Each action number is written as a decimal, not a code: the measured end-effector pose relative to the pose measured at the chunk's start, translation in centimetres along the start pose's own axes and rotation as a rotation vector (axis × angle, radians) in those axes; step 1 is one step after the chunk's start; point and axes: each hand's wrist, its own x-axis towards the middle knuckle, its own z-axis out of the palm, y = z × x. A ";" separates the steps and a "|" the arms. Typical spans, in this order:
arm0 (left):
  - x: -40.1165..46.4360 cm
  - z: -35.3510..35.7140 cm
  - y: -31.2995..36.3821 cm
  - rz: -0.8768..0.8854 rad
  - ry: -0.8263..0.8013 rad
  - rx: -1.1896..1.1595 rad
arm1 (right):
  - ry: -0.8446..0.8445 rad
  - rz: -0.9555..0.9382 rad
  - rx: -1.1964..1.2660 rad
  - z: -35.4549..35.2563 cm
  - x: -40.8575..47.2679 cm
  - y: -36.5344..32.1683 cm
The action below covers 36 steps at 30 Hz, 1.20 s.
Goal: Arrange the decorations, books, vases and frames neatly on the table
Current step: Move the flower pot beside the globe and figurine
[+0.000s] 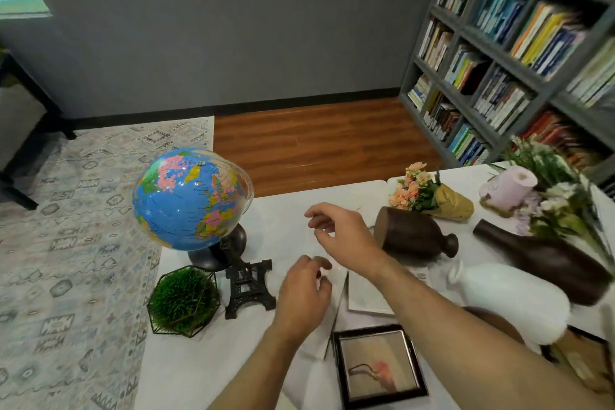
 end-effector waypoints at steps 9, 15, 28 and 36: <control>8.8 4.5 7.9 0.031 -0.072 -0.004 | 0.330 0.204 -0.119 -13.8 1.2 9.4; 11.6 8.6 10.5 0.038 -0.114 0.137 | 0.195 0.438 -0.259 -18.2 2.9 17.4; 13.8 9.9 12.4 -0.063 -0.055 0.394 | -0.006 0.400 -0.512 -18.8 6.0 23.5; 15.2 9.7 14.9 -0.117 -0.054 0.317 | 0.209 0.363 -0.188 -22.1 6.2 20.8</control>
